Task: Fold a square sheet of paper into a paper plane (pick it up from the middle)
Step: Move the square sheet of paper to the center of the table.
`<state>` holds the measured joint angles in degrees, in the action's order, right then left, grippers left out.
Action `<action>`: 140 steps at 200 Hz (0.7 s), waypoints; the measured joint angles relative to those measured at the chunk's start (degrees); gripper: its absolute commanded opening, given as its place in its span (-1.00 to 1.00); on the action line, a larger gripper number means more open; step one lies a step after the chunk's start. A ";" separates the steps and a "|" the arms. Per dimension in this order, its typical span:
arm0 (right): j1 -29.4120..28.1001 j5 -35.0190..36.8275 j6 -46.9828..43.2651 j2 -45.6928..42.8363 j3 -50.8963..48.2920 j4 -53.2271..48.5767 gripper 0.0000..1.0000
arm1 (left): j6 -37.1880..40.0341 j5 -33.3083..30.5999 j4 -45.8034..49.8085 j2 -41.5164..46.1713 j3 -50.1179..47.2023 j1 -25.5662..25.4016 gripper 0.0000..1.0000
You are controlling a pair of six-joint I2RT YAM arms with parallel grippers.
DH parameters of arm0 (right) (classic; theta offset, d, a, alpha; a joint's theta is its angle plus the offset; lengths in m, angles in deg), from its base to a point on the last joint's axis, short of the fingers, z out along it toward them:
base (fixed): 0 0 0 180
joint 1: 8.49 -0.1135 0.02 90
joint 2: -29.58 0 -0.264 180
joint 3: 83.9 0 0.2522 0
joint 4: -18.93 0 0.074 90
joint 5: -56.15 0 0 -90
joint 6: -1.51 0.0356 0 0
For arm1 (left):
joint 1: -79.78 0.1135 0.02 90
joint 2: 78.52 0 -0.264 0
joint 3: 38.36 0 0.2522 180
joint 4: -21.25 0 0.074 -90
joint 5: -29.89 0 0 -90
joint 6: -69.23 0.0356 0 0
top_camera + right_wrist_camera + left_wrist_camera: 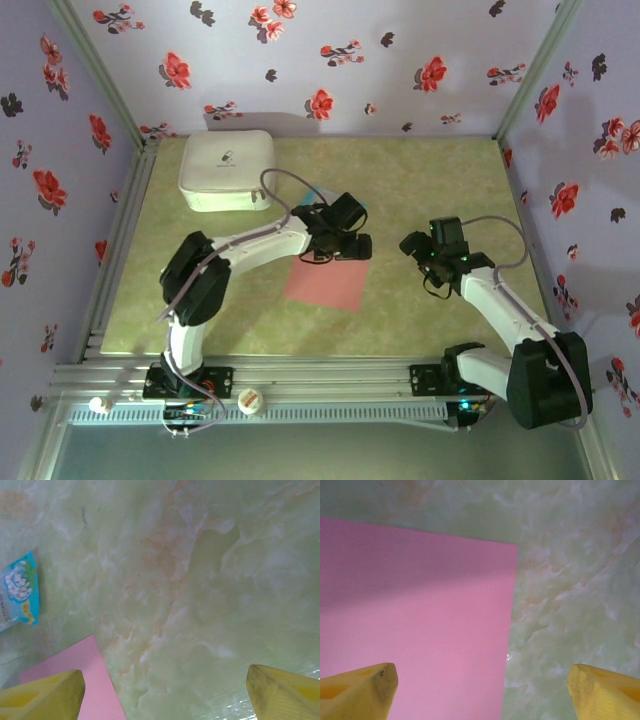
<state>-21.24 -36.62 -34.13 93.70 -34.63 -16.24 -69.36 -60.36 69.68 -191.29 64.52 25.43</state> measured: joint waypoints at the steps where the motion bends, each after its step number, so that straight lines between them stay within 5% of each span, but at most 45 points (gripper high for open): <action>1: 0.02 0.00 0.00 0.00 0.00 -0.04 0.70 | -0.04 0.00 0.11 -0.11 0.11 -0.04 0.76; 64: 0.13 -0.66 0.02 0.96 -0.17 -0.42 0.70 | -1.25 -4.28 9.64 -5.95 5.62 -1.05 0.79; 140: 0.13 -3.17 0.00 2.38 -0.17 0.33 0.69 | 1.29 -6.62 12.52 -7.23 5.66 3.37 0.82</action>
<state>-21.11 -39.79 -34.13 96.08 -34.81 -15.92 -68.07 -66.99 82.21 -198.52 70.18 28.80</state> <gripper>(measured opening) 0.848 0.907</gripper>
